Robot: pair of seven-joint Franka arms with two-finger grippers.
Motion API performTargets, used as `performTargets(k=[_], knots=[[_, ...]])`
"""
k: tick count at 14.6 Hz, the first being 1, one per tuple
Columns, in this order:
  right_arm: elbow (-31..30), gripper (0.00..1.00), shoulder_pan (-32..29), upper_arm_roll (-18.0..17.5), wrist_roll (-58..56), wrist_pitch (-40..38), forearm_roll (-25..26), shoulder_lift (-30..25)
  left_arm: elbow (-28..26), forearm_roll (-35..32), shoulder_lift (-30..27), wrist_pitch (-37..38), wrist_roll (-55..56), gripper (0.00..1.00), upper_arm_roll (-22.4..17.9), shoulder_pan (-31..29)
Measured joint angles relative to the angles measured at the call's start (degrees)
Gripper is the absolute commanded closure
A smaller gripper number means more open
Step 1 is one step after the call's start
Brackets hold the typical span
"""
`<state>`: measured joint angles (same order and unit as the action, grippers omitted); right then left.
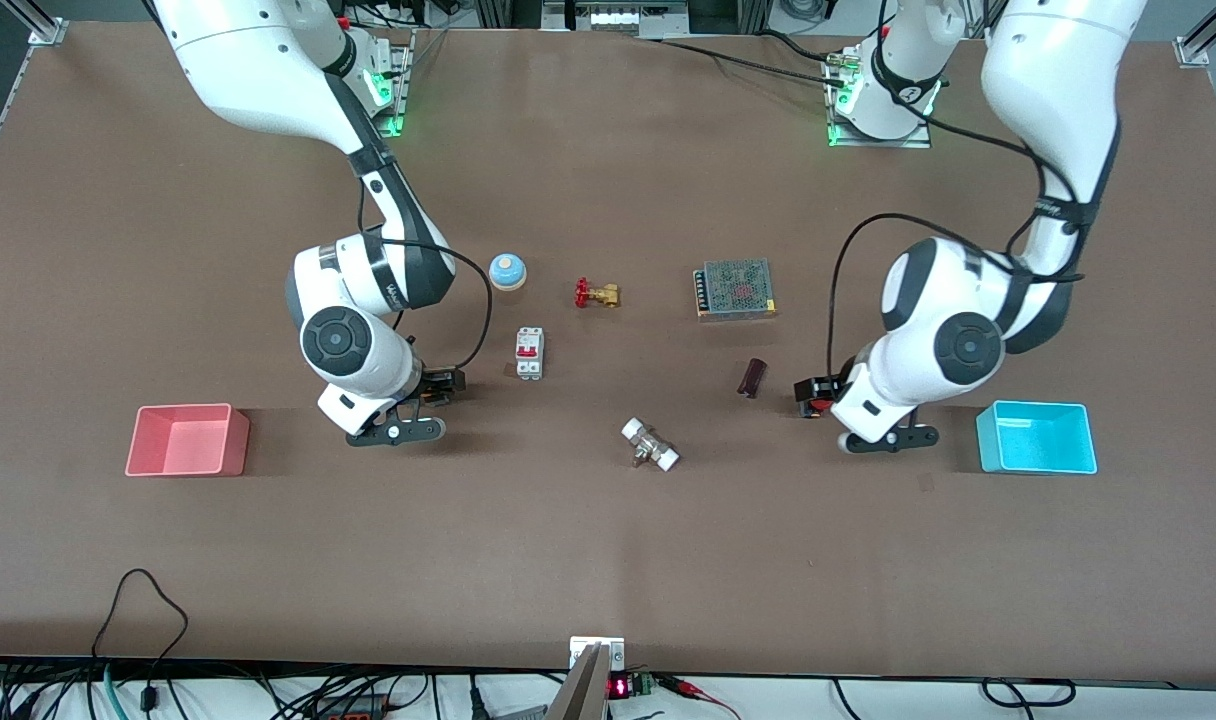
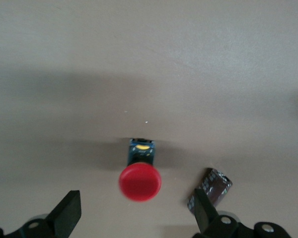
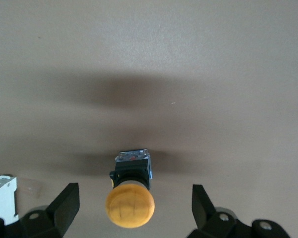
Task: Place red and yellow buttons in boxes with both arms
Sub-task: 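Grasp the yellow button with the right gripper while the left gripper grasps the red button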
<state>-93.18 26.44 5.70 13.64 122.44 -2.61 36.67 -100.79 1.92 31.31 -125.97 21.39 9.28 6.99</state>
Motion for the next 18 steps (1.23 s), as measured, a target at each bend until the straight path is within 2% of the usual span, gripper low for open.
performTargets(k=[2,5,6,8,9,12,13,15,18], knots=[[0.0,0.0,0.0,0.0,0.0,0.1,-0.1,0.6,-2.0,0.0,0.6,-3.2,0.3,0.06,0.0,0.2],[0.0,0.0,0.0,0.0,0.1,0.1,-0.1,1.7,-2.7,0.0,0.8,-4.2,0.4,0.16,0.0,0.2],[0.0,0.04,0.0,0.0,0.1,0.1,-0.2,2.0,-2.7,0.0,0.8,-4.3,0.4,0.2,0.0,0.2],[0.0,0.16,0.0,0.0,0.1,0.1,-1.2,2.4,-2.7,0.0,0.8,-4.3,0.4,0.3,0.0,0.2],[0.0,0.41,0.0,0.0,0.1,0.1,-1.7,2.5,-2.7,0.0,0.8,-4.3,0.4,0.34,-0.1,0.2],[0.0,0.5,0.0,0.0,0.1,0.1,-2.0,2.6,-2.7,0.0,0.8,-4.3,0.4,0.47,-0.1,0.2],[0.0,0.58,0.0,0.0,0.1,0.1,-2.0,2.6,-2.7,0.0,0.8,-4.3,0.4,0.5,-0.1,0.2],[0.0,0.64,0.1,0.0,0.1,0.1,-2.0,2.6,-2.7,0.0,0.8,-4.3,0.4,0.57,-0.1,0.2],[0.3,0.65,0.1,0.0,0.1,0.1,-2.0,2.6,-2.7,0.0,0.8,-4.3,0.5,0.64,-0.1,0.2]])
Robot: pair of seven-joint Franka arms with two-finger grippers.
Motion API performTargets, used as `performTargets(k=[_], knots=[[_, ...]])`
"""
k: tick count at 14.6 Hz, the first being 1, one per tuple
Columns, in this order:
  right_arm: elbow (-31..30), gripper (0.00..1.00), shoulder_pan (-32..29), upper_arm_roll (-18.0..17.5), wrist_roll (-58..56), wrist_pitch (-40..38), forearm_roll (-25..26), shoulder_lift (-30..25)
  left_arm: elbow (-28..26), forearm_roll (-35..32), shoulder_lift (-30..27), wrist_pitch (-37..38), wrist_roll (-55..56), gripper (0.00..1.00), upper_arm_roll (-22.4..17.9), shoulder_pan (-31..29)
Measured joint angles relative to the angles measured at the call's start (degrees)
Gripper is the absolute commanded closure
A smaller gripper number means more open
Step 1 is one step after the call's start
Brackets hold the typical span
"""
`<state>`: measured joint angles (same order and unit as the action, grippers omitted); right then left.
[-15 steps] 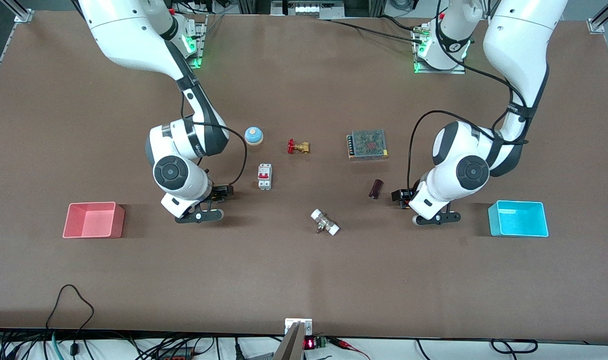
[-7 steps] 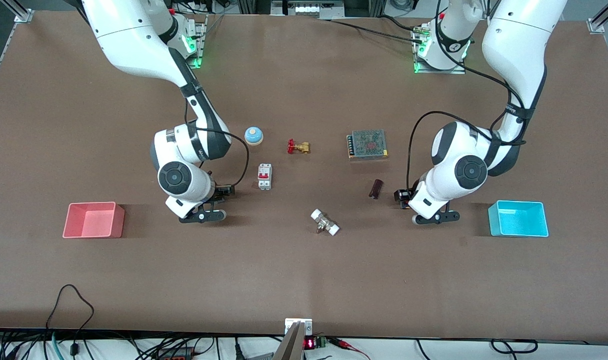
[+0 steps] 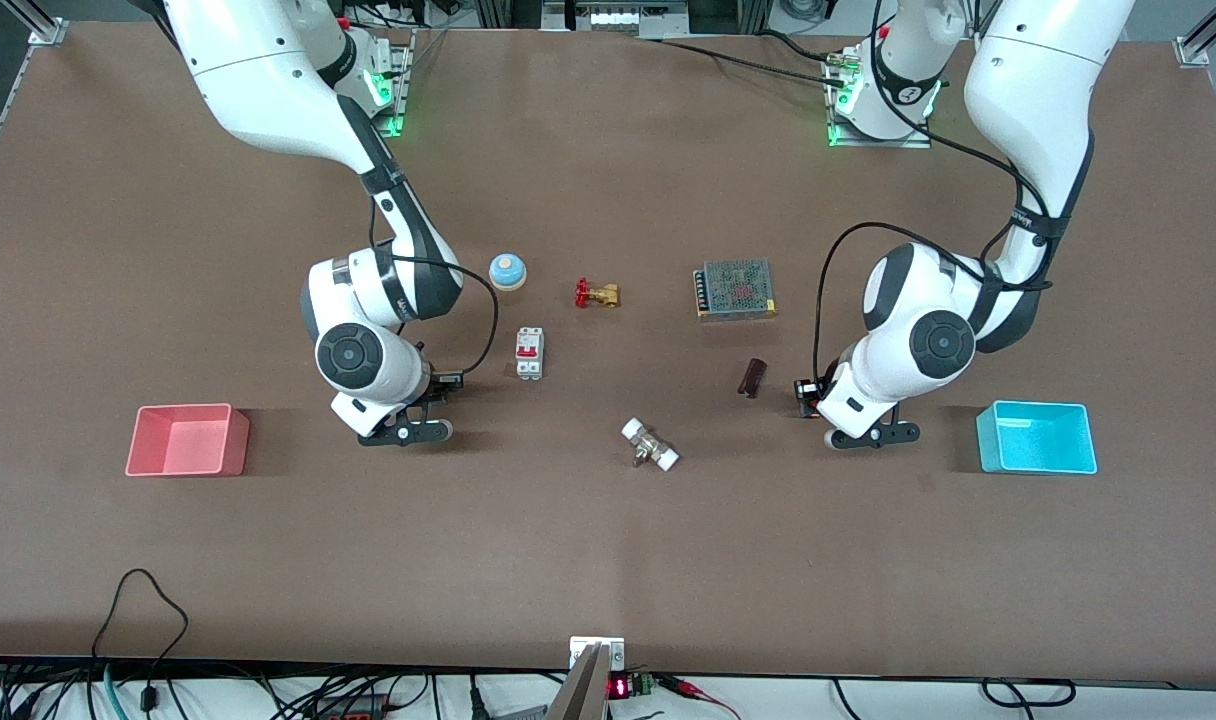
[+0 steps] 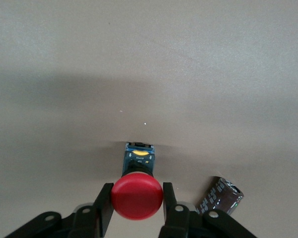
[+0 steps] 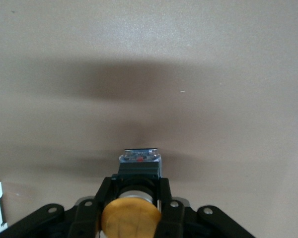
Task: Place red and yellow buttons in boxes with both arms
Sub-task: 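Grasp the yellow button with the right gripper while the left gripper grasps the red button, then carry the yellow button to the pink box while the left gripper carries red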
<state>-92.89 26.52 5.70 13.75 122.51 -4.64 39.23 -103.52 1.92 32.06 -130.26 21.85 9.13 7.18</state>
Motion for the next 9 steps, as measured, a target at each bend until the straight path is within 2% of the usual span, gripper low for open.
performTargets(k=[4,6,9], knots=[[5.1,0.65,-0.3,1.3,0.0,-1.9,0.0,-0.1,0.7,0.0,-0.4,0.9,0.0,0.67,-0.6,-0.4],[8.2,0.65,-0.9,3.9,0.0,-3.3,0.0,-0.4,2.0,0.0,-1.0,3.3,-0.6,0.67,-1.6,-0.7],[9.6,0.65,-4.1,7.7,-1.0,-4.5,0.0,-0.6,5.6,0.0,-1.9,7.7,-3.8,0.67,-4.1,-1.5]])
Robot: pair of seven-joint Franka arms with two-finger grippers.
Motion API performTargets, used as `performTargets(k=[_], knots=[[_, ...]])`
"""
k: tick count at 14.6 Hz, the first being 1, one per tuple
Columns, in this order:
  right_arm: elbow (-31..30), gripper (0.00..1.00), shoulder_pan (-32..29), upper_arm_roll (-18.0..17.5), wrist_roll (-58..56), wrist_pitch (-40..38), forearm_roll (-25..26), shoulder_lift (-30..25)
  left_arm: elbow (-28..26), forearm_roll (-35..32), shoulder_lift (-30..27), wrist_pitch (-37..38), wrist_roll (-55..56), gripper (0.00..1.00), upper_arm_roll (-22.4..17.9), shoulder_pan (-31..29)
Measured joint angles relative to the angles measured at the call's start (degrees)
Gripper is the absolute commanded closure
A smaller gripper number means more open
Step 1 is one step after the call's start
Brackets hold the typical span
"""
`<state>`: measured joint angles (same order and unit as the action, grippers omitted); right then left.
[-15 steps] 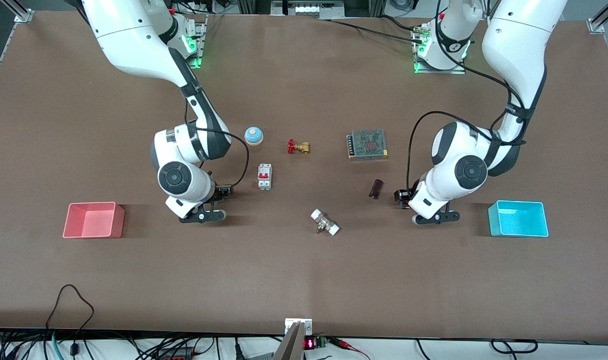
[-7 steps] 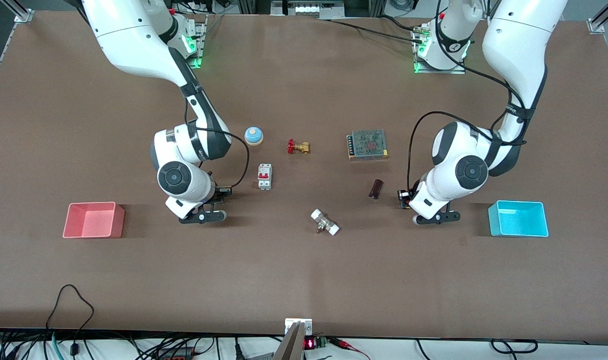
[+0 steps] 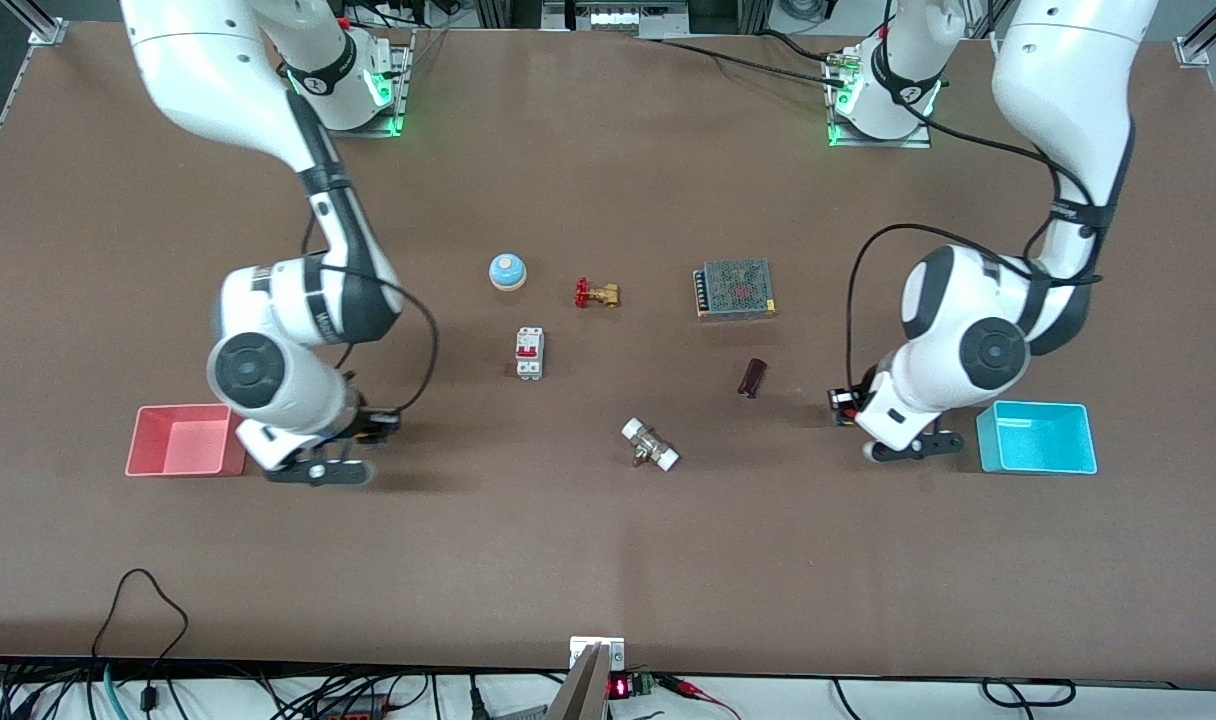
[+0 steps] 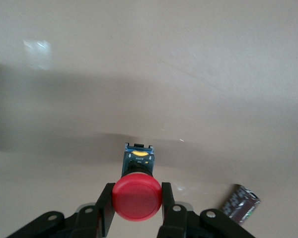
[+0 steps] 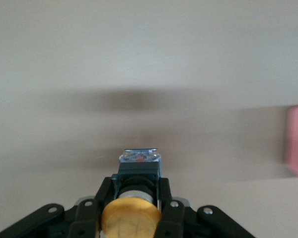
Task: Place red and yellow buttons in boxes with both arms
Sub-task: 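Carry the yellow button to the pink box while the left gripper carries red, then lower the yellow button into the pink box while the left gripper releases red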
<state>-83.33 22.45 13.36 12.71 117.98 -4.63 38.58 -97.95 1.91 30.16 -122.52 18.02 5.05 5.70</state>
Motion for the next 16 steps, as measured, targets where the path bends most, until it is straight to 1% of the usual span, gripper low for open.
performTargets(k=[2,5,7,11,16], knots=[[0.4,0.65,-3.6,0.4,-3.1,-1.3,0.0,0.0,1.9,0.0,-0.5,1.3,-3.0,0.67,-0.9,-1.6],[3.9,0.65,-8.6,0.5,-7.7,-6.8,0.0,-0.1,3.4,0.0,-0.5,1.5,-8.8,0.67,-1.3,-5.5],[5.5,0.65,-11.2,0.5,-10.3,-8.4,0.0,-0.2,4.1,0.0,-0.5,1.5,-13.7,0.67,-1.3,-8.7],[5.6,0.67,-15.0,0.6,-16.3,-8.5,0.7,0.3,5.6,0.0,-0.5,1.5,-23.1,0.67,-1.4,-14.7],[5.6,0.67,-18.0,0.6,-21.2,-5.3,0.7,2.9,6.0,0.0,0.2,1.9,-32.6,0.67,-1.4,-19.6]])
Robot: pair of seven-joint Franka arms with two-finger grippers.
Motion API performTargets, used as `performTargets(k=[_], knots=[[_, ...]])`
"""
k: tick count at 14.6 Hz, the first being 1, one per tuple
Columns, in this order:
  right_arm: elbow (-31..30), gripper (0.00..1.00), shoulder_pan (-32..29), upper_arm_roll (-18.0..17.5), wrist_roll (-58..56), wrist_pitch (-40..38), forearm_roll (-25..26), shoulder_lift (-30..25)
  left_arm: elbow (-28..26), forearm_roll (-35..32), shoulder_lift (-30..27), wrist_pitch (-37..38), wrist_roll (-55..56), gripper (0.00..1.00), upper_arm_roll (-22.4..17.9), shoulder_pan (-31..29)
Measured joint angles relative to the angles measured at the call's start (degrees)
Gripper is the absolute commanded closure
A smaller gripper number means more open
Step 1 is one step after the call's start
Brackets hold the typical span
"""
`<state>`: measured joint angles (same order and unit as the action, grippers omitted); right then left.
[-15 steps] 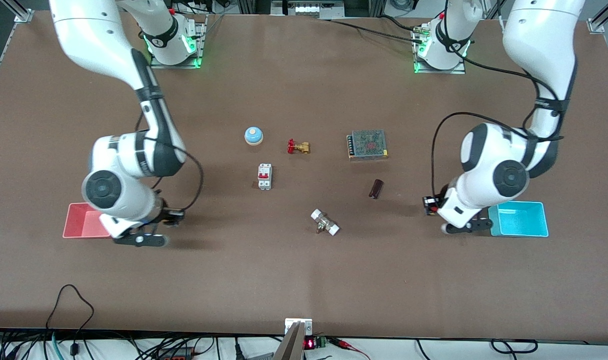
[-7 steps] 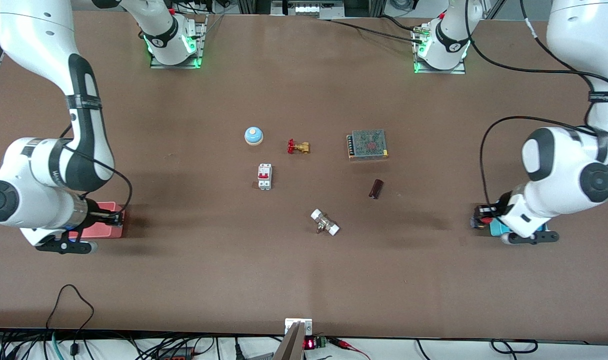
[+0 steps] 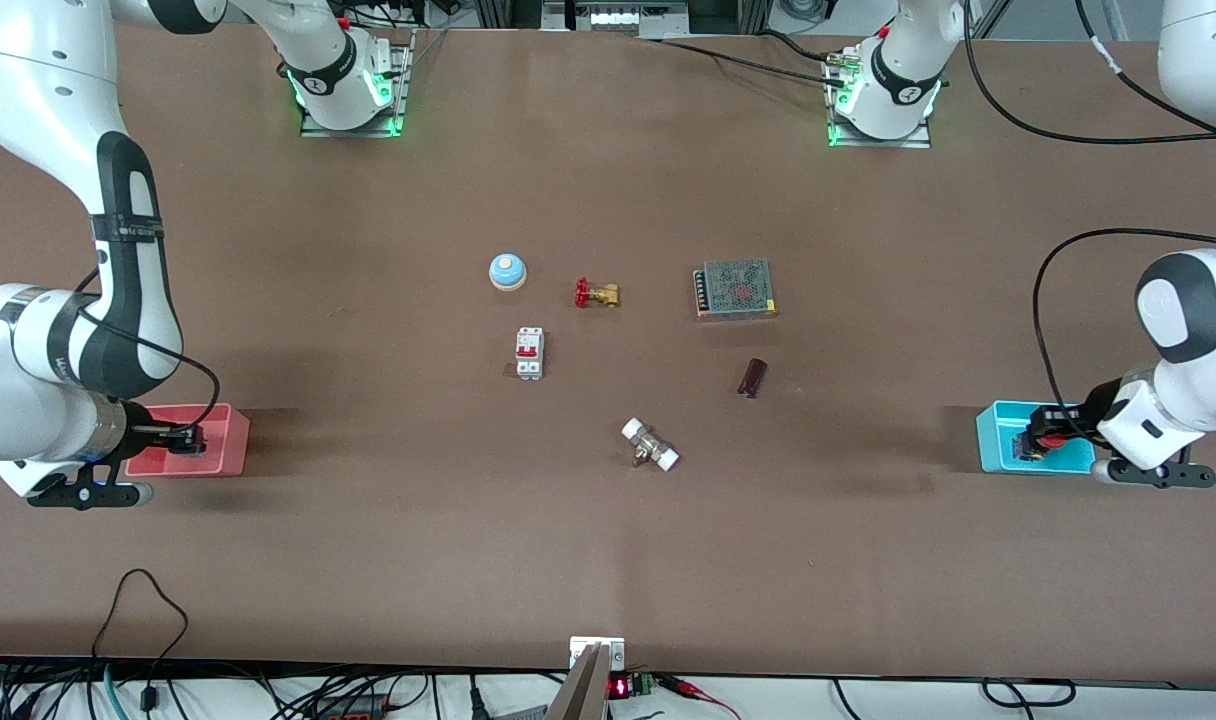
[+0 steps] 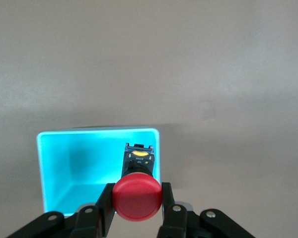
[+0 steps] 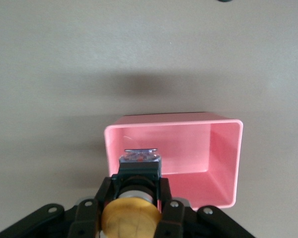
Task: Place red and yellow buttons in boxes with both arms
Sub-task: 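Lower the yellow button into the pink box while the left gripper releases red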
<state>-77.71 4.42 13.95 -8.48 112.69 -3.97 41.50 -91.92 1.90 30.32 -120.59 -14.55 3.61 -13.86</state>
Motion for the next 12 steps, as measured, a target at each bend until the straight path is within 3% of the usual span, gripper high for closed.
performTargets(k=[8,12], knots=[[0.0,0.67,-1.4,0.0,-0.7,0.5,0.0,3.8,0.0,-3.1,4.9,0.0,-3.1,0.66,-0.1,-2.0],[0.0,0.66,-2.3,0.0,-1.8,2.3,0.0,4.9,0.0,-3.7,6.8,-0.4,-3.1,0.47,-0.1,-2.0]])
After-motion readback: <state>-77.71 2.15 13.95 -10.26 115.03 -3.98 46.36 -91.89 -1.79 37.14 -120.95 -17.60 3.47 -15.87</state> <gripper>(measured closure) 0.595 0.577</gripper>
